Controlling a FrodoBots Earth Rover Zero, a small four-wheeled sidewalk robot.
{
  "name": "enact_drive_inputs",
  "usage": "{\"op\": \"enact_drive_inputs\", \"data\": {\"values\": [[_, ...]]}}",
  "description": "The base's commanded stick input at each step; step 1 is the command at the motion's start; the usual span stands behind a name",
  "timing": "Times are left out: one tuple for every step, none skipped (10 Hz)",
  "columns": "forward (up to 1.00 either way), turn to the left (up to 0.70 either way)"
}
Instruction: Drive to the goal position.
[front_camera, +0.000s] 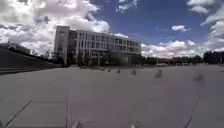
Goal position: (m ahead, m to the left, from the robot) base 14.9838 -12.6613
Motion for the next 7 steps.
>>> {"op": "enact_drive_inputs", "data": {"values": [[0.7,-0.33],[0.7,-0.33],[0.7,-0.33],[0.7,-0.33],[0.7,-0.31],[0.7,-0.12],[0.7,0.0]]}}
